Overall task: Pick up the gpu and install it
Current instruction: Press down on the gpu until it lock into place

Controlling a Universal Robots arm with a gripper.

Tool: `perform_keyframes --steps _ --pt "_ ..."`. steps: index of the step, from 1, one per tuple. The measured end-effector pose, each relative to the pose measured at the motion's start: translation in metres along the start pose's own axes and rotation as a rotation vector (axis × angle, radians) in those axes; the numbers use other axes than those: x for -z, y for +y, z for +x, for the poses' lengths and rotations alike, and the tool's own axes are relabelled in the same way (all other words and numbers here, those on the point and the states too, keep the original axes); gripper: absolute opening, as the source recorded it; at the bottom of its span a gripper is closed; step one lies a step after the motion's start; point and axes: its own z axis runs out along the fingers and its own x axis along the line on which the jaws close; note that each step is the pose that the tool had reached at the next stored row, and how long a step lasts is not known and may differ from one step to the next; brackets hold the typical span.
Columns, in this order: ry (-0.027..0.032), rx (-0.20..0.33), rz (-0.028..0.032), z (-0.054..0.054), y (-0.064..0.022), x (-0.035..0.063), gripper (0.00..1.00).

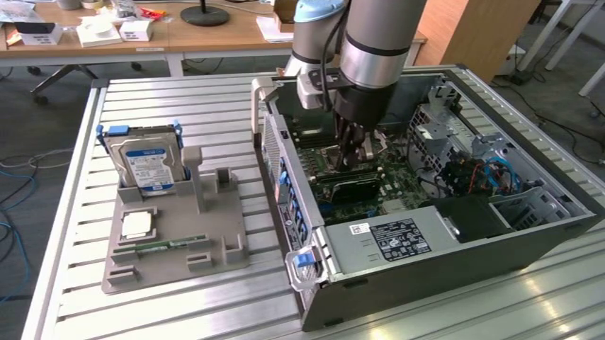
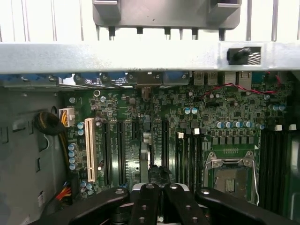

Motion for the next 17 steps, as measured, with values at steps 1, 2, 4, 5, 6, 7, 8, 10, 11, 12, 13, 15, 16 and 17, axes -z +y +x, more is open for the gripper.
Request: perform_keyframes --steps 1,2,4,5,6,7,8,10,11,12,13,15,16,17 --pt "-0.0001 0.0 -0.0001 0.0 -0.0002 0.0031 0.1" --pt "-0.0001 0.0 -0.0001 0.0 -0.0004 0.0058 0.1" --pt "0.0 0.0 -0.0001 0.0 -0.0006 0.0104 0.1" --pt "-0.0001 0.0 -0.0001 0.0 -0.0006 0.0106 0.1" --pt "-0.0002 0.0 0.0 0.0 -0.0006 0.0105 0.1" --pt "-0.0002 0.0 -0.0001 0.0 -0.0006 0.0105 0.1" --pt "-0.0001 0.0 -0.0001 0.0 -0.0007 0.0106 0.1" --pt "0.0 0.0 -0.0003 0.0 -0.0034 0.0106 0.1" --pt "0.0 0.0 -0.0005 -0.001 -0.0052 0.0105 0.1" --pt "0.0 0.0 -0.0007 -0.001 -0.0073 0.0104 0.1" --pt "0.0 0.0 -0.0009 -0.001 -0.0091 0.0103 0.1" --pt "0.0 0.0 -0.0013 -0.001 -0.0116 0.0102 0.1" --pt "0.0 0.0 -0.0013 -0.001 -0.0116 0.0102 0.1" --pt "0.0 0.0 -0.0013 -0.001 -0.0116 0.0102 0.1"
